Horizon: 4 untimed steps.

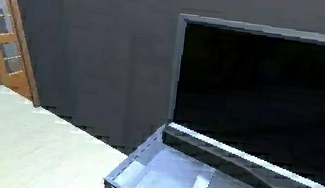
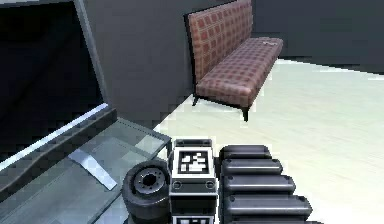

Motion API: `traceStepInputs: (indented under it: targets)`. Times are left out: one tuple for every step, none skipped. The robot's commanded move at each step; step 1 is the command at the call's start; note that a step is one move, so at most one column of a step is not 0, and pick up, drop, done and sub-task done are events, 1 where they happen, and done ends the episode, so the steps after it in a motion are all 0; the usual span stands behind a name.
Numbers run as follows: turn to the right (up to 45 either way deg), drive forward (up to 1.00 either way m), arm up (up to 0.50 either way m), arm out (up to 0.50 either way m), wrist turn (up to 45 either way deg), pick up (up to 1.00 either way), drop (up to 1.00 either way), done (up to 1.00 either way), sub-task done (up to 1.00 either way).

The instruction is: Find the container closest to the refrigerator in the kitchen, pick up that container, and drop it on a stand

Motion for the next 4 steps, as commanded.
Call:
traceStepInputs:
  targets:
    - [45.0,0.00,0.00,0.00,0.0,0.00,0.00,0.00,0.00]
    - [45.0,0.00,0.00,0.00,0.0,0.00,0.00,0.00,0.00]
    - [36.0,0.00,0.00,0.00,0.0,0.00,0.00,0.00,0.00]
    - [0.0,0.15,0.00,0.00,0.0,0.00,0.00,0.00,0.00]
